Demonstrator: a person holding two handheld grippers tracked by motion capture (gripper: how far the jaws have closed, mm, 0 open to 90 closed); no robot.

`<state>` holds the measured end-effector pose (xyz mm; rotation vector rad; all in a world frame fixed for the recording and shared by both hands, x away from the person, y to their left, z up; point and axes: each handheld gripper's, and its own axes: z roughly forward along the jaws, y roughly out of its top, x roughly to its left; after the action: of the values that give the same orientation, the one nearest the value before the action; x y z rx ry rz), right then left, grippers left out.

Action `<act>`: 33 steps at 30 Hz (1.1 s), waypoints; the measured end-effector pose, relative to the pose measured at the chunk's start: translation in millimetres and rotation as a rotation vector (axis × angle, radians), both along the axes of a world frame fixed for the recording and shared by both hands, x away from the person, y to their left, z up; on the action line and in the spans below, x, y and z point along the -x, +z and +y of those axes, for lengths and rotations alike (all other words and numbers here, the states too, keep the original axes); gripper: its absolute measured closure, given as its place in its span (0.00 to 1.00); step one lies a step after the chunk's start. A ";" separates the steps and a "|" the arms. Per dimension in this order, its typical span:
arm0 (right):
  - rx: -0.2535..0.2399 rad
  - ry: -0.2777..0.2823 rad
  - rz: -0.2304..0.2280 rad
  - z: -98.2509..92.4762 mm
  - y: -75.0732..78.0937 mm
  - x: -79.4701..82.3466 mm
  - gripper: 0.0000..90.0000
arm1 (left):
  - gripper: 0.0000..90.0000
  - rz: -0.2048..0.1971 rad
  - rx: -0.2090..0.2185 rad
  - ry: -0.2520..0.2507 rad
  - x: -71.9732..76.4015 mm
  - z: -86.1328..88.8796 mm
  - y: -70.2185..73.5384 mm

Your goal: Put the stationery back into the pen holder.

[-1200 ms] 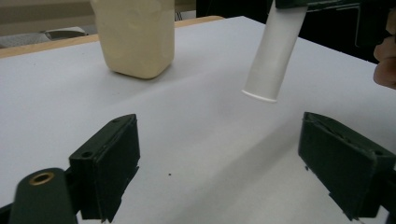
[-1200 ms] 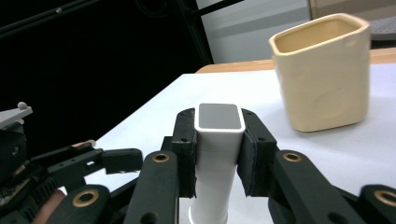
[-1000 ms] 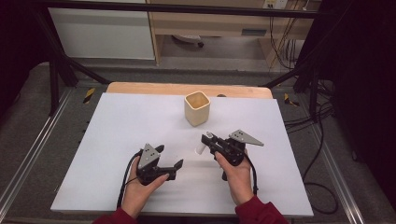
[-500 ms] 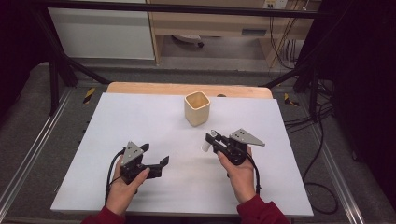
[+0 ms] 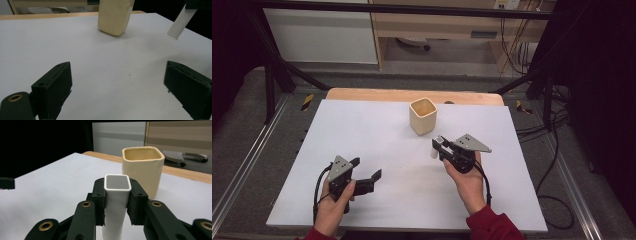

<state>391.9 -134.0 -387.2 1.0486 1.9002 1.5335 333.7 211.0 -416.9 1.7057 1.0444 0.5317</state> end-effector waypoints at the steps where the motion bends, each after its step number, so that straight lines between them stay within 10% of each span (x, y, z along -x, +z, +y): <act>1: 0.007 -0.001 0.003 0.0 1.3 -1.9 0.79 | 0.09 0.002 0.002 0.003 -0.2 0.4 -0.3; 14: 0.063 -0.019 -0.021 -2.2 26.1 -34.3 0.79 | 0.09 0.011 0.005 0.017 -2.7 2.1 -2.4; 33: 0.011 -0.078 -0.079 25.2 70.3 -98.9 0.79 | 0.04 0.018 0.015 0.035 -4.5 4.8 -2.9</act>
<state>490.8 -108.8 -316.8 1.0298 1.7912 1.4968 338.2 215.7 -419.8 1.6848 1.0904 0.5304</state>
